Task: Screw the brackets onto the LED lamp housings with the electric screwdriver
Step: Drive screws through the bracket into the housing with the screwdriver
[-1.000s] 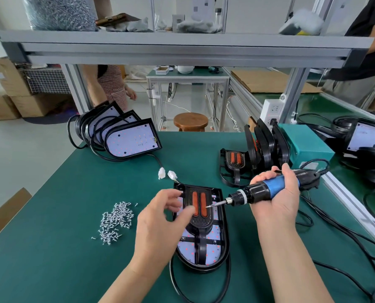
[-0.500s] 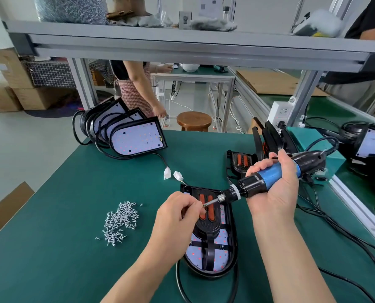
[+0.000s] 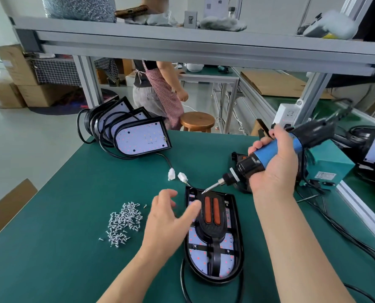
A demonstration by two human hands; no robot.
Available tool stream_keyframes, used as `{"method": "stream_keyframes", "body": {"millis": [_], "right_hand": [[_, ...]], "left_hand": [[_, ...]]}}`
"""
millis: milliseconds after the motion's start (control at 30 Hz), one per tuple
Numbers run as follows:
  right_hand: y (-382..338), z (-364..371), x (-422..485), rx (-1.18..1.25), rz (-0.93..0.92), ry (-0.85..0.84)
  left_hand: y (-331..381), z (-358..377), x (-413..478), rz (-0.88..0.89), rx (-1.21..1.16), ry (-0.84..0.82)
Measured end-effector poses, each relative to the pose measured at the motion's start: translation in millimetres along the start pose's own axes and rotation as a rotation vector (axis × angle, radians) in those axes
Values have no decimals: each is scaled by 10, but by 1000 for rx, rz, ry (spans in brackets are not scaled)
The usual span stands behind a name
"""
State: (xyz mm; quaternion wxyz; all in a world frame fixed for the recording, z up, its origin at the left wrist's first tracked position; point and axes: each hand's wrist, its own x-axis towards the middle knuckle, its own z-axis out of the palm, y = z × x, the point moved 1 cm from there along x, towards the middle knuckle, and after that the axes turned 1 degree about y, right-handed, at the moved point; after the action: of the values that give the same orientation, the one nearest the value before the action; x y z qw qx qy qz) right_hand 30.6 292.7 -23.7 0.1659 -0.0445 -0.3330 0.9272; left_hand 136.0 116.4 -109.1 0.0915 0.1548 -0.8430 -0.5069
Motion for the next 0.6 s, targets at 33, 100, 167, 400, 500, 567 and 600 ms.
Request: {"method": "stream_keyframes", "body": {"millis": [33,100,167,400,500,567,600], "right_hand": [[19,58,22,-41,-27,-15],[81,168,40,-119,-67,-54],[162,256,32,-175,-71,-88],[341,403,6,-303,-65,-191],[354,404,-2,-311,-64,-202],[357,398,-5,-316,-67,-206],[362,394,-4,-316,-67,-207]], "left_hand": [[-25,41,31,-34,64,-77],[-8,99,84,-64,100,-169],[32,136,142,-103,36,-231],[49,161,152,-143,-146,-269],[46,151,137,-129,-175,-278],[49,149,129,-130,-199,-288],[47,149,128,-133,-207,-292]]}}
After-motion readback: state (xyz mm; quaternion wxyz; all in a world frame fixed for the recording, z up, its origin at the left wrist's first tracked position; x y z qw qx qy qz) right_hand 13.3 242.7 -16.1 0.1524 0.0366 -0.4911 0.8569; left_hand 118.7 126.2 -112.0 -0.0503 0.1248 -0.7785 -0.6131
